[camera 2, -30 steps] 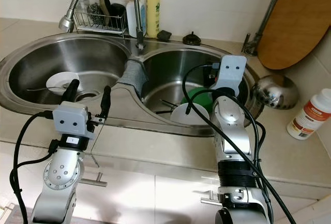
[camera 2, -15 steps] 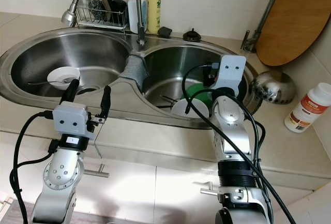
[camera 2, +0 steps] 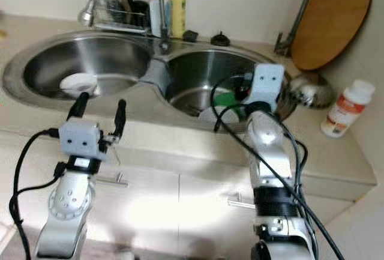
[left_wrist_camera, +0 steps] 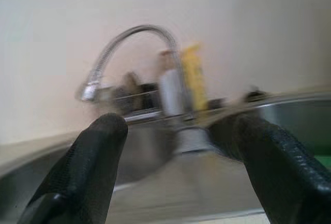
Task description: Kitchen organization
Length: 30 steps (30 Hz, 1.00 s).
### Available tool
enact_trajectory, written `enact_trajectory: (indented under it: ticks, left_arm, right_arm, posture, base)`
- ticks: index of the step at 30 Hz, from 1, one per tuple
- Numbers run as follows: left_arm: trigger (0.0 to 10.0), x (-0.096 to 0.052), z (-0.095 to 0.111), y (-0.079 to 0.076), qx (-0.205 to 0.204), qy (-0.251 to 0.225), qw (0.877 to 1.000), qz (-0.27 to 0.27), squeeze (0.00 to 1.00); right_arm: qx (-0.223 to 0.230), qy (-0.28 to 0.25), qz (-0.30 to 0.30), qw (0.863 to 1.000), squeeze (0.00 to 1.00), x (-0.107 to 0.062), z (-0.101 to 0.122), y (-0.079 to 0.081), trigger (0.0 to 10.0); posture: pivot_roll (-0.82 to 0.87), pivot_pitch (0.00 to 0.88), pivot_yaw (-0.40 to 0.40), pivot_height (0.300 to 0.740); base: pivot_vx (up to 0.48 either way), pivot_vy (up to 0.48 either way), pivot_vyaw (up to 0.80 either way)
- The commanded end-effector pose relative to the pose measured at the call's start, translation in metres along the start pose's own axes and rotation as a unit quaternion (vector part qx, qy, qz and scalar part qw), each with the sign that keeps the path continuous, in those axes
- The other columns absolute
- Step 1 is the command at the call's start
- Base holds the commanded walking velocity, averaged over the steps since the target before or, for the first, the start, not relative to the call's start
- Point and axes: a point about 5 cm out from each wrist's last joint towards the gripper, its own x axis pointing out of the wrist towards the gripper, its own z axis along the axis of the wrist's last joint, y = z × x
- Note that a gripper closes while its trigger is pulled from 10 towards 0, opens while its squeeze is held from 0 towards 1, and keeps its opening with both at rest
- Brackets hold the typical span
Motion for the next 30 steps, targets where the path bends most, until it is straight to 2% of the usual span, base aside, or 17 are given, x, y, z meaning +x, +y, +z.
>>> enact_trajectory:
  ticks: [1,11,22,30]
  left_arm:
    - [10.0,0.002,0.0018,0.0003,0.0,-0.004,1.0,-0.003,0.0]
    - [10.0,0.0016,0.0017,-0.0001,0.0,-0.005,1.0,-0.003,0.0]
    - [10.0,0.0011,0.0012,-0.0006,-0.003,-0.004,1.0,-0.001,0.0]
    - [10.0,0.0008,0.0002,-0.001,-0.003,-0.001,1.0,-0.002,0.0]
  right_arm:
    - [0.004,0.003,-0.008,1.0,0.0,-0.0004,-0.0007,-0.0024,10.0]
    - [0.004,0.003,-0.008,1.0,0.0,-0.0007,-0.0009,-0.0027,10.0]
    - [0.004,0.003,-0.006,1.0,0.0,-0.0016,-0.0015,-0.0006,10.0]
    - [0.004,0.002,-0.004,1.0,0.0,-0.0015,-0.0013,-0.0003,10.0]
  posture:
    - [0.15,0.0,-0.072,0.74]
    - [0.15,0.0,-0.072,0.74]
    - [0.15,0.0,-0.073,0.74]
    - [0.15,0.0,-0.075,0.74]
  base:
    - [-0.251,0.0,0.0]
    - [-0.252,0.0,0.0]
    - [0.0,0.0,0.0]
    - [0.0,0.421,0.0]
